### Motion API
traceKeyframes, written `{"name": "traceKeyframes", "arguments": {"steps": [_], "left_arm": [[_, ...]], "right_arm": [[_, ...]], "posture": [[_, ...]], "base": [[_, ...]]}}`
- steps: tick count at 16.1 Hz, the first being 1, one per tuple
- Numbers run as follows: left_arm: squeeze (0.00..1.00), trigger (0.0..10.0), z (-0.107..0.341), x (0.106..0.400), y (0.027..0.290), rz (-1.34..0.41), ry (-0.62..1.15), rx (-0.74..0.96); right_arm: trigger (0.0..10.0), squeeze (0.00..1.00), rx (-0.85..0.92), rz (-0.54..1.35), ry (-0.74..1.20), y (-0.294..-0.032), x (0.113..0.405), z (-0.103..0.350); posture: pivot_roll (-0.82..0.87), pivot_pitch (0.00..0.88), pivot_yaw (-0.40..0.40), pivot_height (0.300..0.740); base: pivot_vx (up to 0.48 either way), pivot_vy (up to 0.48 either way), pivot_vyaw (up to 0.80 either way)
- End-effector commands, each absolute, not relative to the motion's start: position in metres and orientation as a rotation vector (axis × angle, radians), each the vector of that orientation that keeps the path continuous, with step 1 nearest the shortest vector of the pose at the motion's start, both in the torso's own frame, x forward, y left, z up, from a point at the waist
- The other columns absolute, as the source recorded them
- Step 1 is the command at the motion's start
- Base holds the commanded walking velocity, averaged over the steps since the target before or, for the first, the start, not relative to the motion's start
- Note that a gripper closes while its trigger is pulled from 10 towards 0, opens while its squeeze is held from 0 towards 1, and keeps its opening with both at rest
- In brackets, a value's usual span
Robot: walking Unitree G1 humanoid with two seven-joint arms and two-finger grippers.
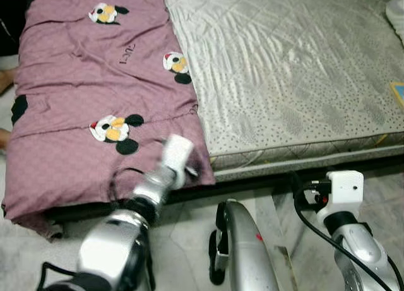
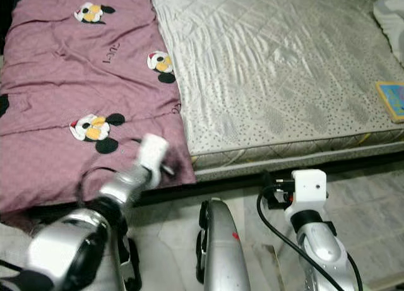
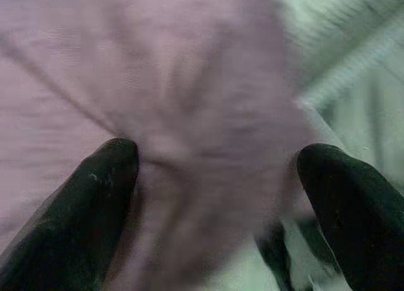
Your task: Clean up the room
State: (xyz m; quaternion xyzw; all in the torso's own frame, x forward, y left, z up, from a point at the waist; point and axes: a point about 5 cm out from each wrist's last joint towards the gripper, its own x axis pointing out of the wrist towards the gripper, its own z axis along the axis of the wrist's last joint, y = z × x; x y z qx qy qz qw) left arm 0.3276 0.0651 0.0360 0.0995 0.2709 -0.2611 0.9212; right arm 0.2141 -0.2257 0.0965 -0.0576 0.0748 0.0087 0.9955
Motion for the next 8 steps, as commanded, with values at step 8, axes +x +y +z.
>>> {"name": "traceKeyframes", "arguments": {"steps": [8], "left_arm": [[0.00,10.0,0.019,0.296,0.025,-0.863,0.560,0.358]], "right_arm": [[10.0,0.00,-0.121,0.003,0.134,-0.225,0.219,0.098]], "posture": [[-0.20,0.230,-0.067,0.602]], "base": [[0.000,0.000,0.00]]}}
